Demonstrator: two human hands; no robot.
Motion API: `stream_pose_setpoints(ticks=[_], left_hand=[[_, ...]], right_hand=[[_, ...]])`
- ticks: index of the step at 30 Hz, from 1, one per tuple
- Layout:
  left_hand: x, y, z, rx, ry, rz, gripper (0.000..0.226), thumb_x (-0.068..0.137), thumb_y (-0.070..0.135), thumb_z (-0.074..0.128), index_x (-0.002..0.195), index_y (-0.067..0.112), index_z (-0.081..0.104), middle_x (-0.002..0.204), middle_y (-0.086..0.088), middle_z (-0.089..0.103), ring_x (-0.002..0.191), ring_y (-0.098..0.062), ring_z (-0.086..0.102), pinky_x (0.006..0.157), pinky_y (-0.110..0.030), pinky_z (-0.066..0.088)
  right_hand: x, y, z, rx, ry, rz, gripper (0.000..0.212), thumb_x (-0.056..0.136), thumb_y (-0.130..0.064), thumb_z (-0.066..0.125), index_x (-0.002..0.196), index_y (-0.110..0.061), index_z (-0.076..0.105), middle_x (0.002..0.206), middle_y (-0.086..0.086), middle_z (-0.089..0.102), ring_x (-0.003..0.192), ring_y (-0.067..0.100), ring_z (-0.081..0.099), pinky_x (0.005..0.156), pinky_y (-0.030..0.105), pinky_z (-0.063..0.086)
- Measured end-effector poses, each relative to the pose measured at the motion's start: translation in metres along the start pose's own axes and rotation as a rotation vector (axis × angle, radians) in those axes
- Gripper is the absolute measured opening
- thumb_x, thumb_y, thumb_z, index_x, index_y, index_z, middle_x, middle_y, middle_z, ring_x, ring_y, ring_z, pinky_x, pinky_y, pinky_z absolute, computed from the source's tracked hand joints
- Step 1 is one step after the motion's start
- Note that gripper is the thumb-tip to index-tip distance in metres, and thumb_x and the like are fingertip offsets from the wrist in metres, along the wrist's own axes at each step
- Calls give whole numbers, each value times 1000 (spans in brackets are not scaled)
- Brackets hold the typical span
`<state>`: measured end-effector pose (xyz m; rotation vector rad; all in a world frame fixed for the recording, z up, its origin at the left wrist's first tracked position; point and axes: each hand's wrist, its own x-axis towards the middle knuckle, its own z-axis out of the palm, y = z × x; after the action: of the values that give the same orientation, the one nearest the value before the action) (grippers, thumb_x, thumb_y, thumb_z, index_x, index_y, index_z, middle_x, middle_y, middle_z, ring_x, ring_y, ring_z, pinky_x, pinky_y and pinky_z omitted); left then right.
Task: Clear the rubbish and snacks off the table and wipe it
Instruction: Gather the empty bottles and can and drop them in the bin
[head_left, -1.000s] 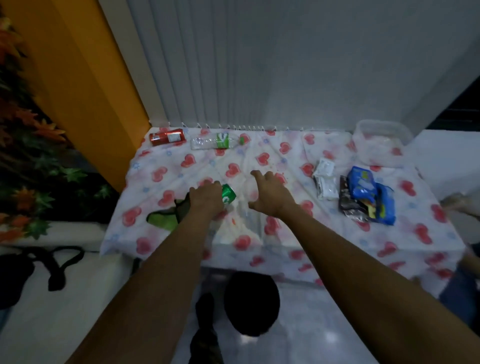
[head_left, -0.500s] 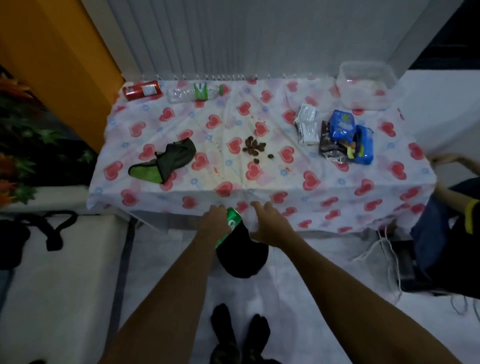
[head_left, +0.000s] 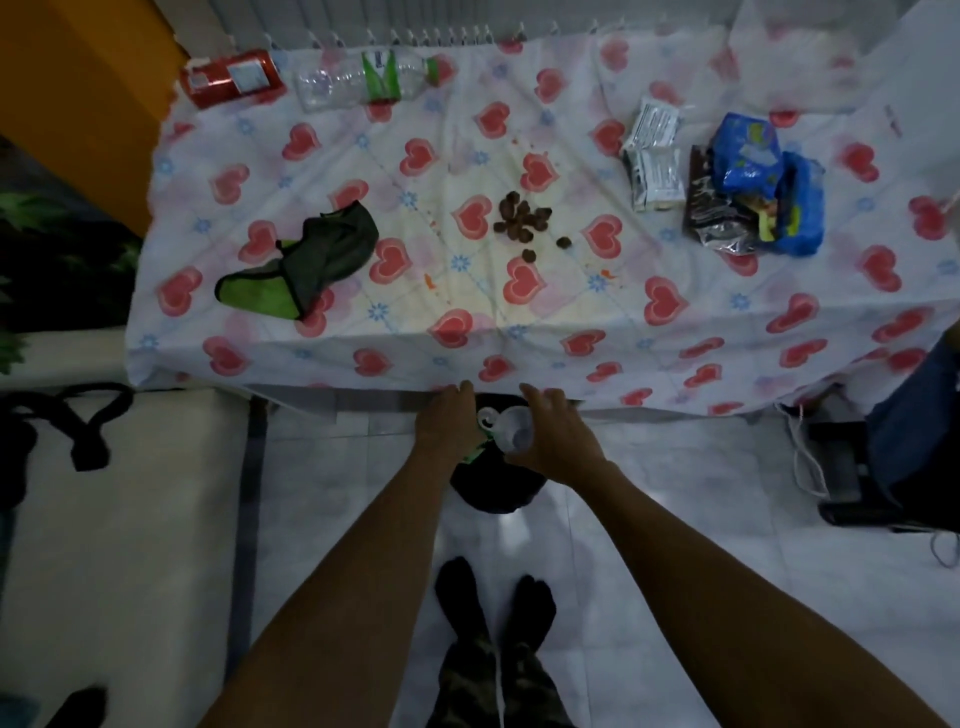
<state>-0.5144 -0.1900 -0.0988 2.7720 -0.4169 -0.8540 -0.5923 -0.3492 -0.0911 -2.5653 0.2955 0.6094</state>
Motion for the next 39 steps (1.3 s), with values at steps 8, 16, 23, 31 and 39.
stream_pose_setpoints(ticks=[8,16,23,31,39], left_hand=[[-5,18,-89,80,96,4,53,93,41,66,135,15,50,130,-12,61,118,-33,61,97,-42,49],[-35,53,-267,150,366,-35,59,94,47,61,140,13,46,134,-14,58,118,-33,61,90,-40,51],[-51,51,-354,116,562,-120,60,91,50,65,141,19,50,134,-8,63,115,-30,64,90,-41,56],[-13,12,-398,125,606,-149,61,91,49,68,141,20,50,135,-8,63,117,-29,63,93,-42,52],[119,-72,-418,111,490,-117,56,91,51,66,134,18,53,125,-9,67,109,-29,66,91,-41,57]], right_hand=[[-2,-37,-81,-83,80,-72,83,80,-51,76,145,-20,34,132,12,56,116,30,59,93,43,52],[7,-130,-246,-191,327,-278,71,82,-56,69,137,-19,44,123,9,64,105,29,64,82,42,57],[14,-194,-322,-231,455,-407,73,84,-56,69,142,-19,43,133,9,60,112,29,63,83,40,54],[79,-244,-332,-235,436,-458,67,84,-54,70,138,-21,46,133,9,61,112,30,63,87,40,53],[224,-283,-304,-259,364,-375,63,84,-52,69,134,-18,48,119,10,65,103,30,65,82,40,56]])
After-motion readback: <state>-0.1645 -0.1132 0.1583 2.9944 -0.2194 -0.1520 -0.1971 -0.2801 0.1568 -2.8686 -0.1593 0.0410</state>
